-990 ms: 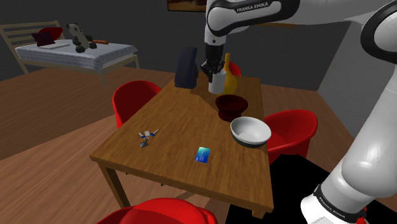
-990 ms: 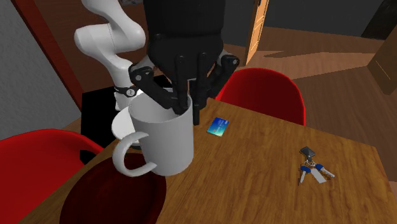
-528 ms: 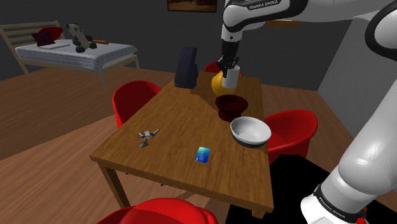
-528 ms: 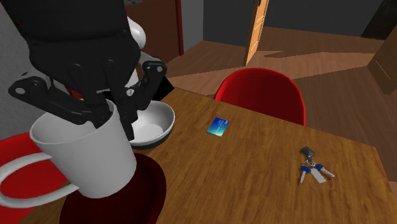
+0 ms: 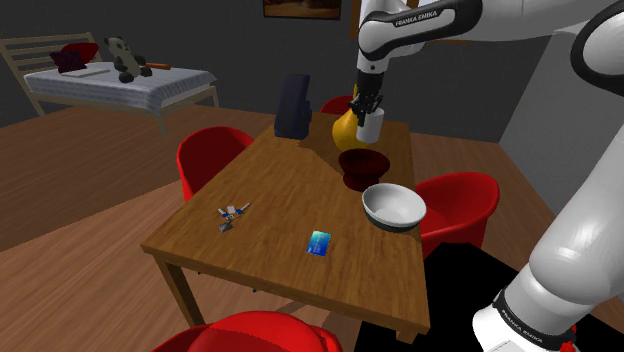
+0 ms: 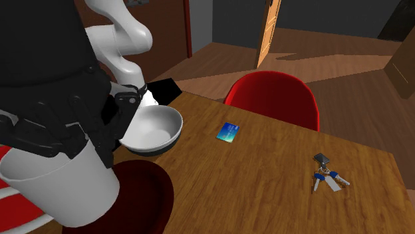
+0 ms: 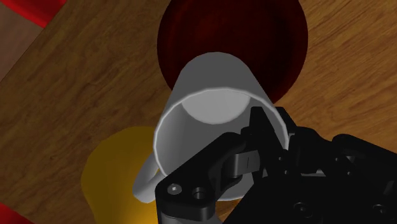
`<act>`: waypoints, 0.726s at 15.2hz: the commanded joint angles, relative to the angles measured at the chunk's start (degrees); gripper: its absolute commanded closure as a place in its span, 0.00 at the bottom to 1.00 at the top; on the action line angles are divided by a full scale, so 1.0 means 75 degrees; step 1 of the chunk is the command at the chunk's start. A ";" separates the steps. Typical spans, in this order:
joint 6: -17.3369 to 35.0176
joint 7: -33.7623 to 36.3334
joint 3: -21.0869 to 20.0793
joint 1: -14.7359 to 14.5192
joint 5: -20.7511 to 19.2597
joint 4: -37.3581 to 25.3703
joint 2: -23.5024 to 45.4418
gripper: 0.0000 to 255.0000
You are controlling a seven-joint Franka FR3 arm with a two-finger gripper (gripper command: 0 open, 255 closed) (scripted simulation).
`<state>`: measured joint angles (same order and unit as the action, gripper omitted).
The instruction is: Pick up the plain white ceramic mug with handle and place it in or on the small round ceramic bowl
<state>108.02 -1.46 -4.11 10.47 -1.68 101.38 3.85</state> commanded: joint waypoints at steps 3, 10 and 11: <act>0.0422 0.0010 0.0003 0.0002 -0.0009 0.0363 0.0054 1.00; 0.1111 0.0034 0.0005 0.0002 -0.0028 0.0918 0.0189 1.00; 0.1209 0.0038 0.0005 0.0002 -0.0032 0.0990 0.0215 1.00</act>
<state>116.18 -1.12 -4.11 10.44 -1.90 108.17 5.23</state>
